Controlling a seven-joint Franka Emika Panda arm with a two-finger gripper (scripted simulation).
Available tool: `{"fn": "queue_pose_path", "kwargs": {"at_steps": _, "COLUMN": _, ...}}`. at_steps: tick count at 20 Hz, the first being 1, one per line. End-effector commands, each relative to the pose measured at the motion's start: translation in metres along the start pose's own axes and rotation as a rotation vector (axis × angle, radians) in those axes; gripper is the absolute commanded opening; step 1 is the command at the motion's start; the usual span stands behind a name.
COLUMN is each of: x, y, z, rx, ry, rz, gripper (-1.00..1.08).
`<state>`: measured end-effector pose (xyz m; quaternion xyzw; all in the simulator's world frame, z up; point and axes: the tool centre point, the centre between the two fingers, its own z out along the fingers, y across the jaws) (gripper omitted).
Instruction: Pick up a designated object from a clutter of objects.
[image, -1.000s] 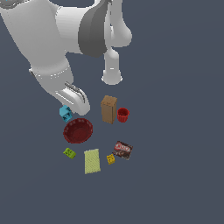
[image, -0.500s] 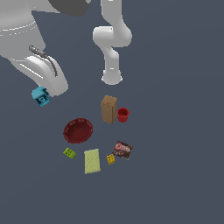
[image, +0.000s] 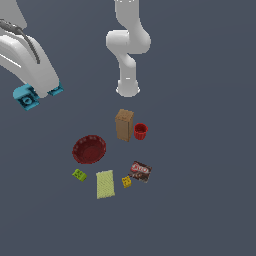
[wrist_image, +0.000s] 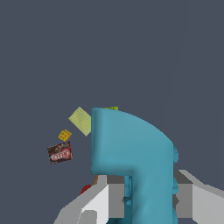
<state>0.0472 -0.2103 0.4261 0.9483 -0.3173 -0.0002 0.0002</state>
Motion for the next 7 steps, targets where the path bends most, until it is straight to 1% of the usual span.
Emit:
{"fn": "queue_pose_path", "kwargs": {"at_steps": 1, "x": 0.0024, "y": 0.0012, "z": -0.0061, "rx": 0.000, "ry": 0.000, "rz": 0.000, "gripper": -1.00}}
{"fn": "queue_pose_path", "kwargs": {"at_steps": 7, "x": 0.0045, "y": 0.0019, "z": -0.0101, "rx": 0.000, "ry": 0.000, "rz": 0.000, "gripper": -1.00}}
